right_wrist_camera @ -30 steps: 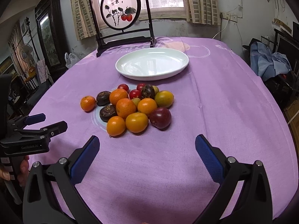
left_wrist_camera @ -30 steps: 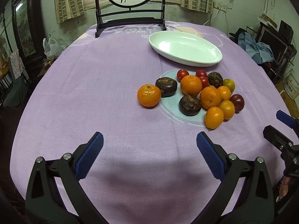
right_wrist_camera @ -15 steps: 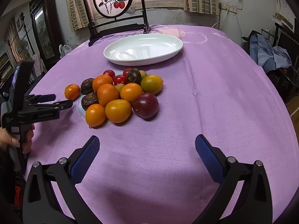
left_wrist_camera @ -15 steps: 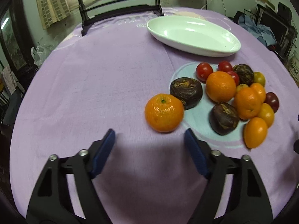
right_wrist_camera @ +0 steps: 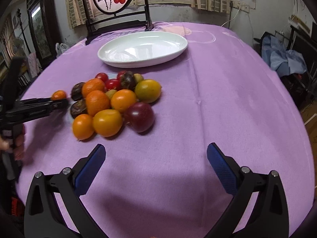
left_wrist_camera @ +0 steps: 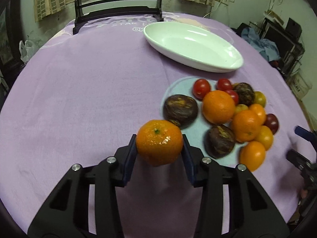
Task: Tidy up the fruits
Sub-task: 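Grasp the mandarin with the left tool while the right tool grasps a red plum, then carry mandarin and plum to the white plate and open both tools, then grasp a yellow tomato with the right tool while the left tool grasps a passion fruit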
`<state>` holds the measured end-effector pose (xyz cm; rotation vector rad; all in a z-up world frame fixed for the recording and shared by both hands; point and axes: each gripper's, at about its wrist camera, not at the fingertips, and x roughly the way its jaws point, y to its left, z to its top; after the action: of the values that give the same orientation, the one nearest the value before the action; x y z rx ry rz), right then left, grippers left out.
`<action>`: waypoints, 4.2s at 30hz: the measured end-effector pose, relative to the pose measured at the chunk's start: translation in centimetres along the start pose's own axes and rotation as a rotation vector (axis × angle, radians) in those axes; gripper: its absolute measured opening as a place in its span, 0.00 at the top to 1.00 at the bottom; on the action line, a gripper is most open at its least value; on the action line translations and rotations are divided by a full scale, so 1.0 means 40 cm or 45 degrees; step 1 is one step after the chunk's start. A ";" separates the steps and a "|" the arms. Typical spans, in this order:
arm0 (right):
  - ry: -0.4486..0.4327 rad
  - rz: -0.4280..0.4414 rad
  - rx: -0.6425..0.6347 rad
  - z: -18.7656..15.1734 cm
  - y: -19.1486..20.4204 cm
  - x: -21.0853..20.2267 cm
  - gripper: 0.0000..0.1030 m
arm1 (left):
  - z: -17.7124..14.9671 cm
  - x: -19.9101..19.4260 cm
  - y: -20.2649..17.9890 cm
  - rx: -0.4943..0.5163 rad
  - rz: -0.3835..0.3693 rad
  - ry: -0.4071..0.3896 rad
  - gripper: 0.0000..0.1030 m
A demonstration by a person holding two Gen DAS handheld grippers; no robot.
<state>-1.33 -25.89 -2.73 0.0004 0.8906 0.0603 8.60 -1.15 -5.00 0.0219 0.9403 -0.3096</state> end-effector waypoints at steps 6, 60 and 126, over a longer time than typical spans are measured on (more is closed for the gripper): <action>0.051 -0.082 -0.142 0.034 0.009 0.055 0.01 | -0.041 -0.034 -0.039 0.066 0.117 -0.026 0.58; 0.057 0.167 -0.077 0.426 -0.018 0.304 0.58 | 0.388 0.185 -0.108 -0.042 0.008 -0.077 0.13; 0.034 0.310 -0.152 0.030 0.071 0.038 0.59 | 0.031 0.053 -0.020 0.123 0.085 0.050 0.13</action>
<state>0.42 -22.94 -3.09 -0.0030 0.9090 0.3415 10.53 -2.65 -5.85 0.1482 0.9607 -0.2937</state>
